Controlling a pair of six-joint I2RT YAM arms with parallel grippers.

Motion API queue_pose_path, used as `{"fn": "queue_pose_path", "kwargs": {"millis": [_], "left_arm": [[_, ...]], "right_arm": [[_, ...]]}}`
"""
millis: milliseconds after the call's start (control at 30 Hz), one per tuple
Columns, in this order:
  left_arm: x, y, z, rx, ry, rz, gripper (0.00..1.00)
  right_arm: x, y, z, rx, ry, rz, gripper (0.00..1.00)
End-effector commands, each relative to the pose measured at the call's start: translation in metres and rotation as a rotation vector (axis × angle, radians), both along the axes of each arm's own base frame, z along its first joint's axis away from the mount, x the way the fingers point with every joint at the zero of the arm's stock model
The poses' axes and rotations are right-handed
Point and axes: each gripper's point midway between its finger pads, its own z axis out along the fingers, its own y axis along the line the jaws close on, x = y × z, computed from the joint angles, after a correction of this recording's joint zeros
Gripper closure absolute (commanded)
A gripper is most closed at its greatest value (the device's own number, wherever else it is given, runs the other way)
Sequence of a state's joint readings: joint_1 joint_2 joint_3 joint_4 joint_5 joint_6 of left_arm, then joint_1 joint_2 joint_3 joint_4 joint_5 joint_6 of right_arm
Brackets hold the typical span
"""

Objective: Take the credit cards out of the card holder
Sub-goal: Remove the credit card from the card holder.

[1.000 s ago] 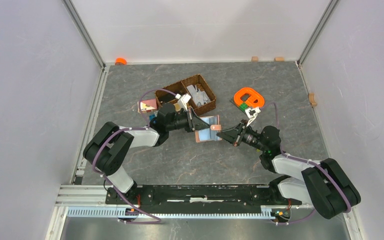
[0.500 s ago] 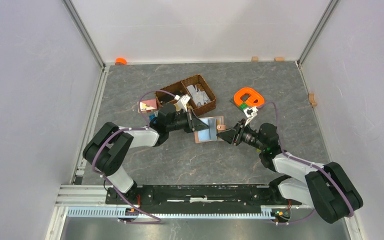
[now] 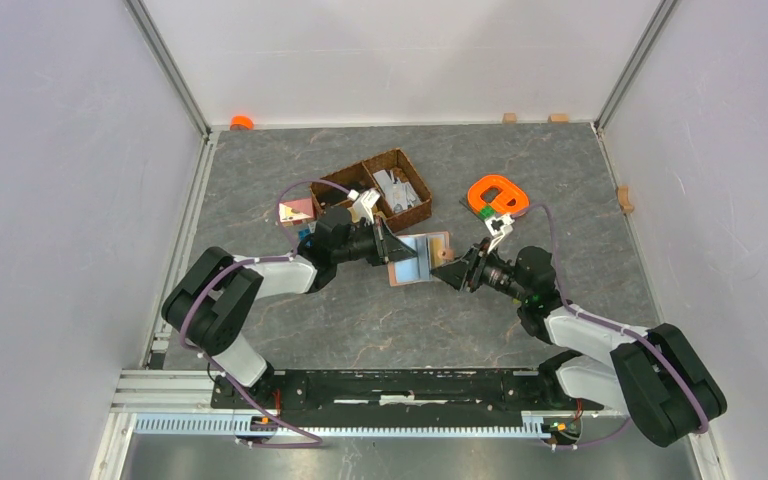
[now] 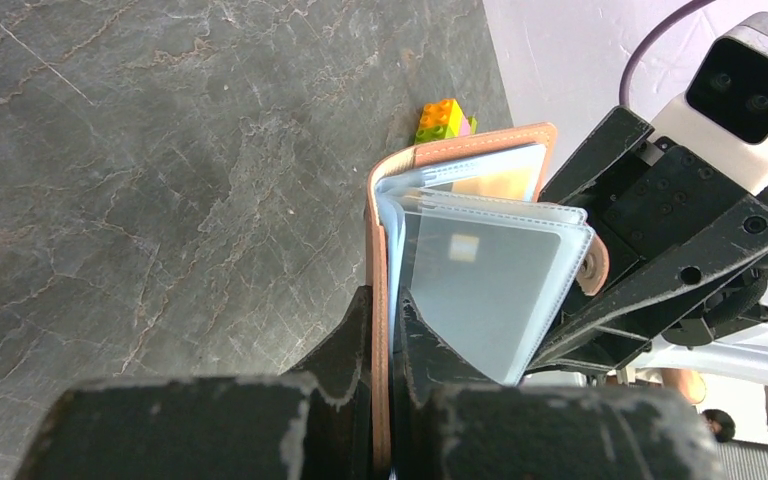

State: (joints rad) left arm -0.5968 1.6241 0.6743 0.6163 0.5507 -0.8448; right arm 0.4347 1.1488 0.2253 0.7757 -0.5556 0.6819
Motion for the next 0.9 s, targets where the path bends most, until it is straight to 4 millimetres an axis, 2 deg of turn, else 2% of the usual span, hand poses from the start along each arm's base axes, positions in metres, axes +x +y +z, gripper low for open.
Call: {"fn": "queue_pose_path", "kwargs": {"millis": [0, 200, 300, 467, 533, 733, 867], "left_arm": [[0.010, -0.005, 0.029, -0.033, -0.096, 0.007, 0.98], [0.011, -0.004, 0.029, -0.032, -0.093, 0.011, 0.98], [0.010, -0.005, 0.030, -0.036, -0.095, 0.005, 0.98], [0.010, -0.006, 0.031, -0.046, -0.093, -0.002, 0.98], [0.009, -0.006, 0.030, -0.046, -0.089, -0.001, 0.98], [0.009, -0.008, 0.029, -0.052, -0.084, -0.009, 0.98], [0.009, -0.008, 0.029, -0.053, -0.085, -0.012, 0.98]], "right_arm": [[0.006, 0.006, 0.021, 0.017, -0.077, 0.006, 0.45], [0.005, 0.008, 0.021, 0.013, -0.081, 0.013, 0.43], [0.006, 0.010, 0.018, 0.001, -0.075, 0.016, 0.50], [0.005, 0.010, 0.019, 0.000, -0.081, 0.020, 0.49], [0.005, 0.008, 0.024, 0.000, -0.104, 0.006, 0.59], [0.002, 0.006, 0.039, 0.022, -0.161, 0.004, 0.74], [-0.002, 0.010, 0.041, 0.049, -0.158, 0.038, 0.81]]}}
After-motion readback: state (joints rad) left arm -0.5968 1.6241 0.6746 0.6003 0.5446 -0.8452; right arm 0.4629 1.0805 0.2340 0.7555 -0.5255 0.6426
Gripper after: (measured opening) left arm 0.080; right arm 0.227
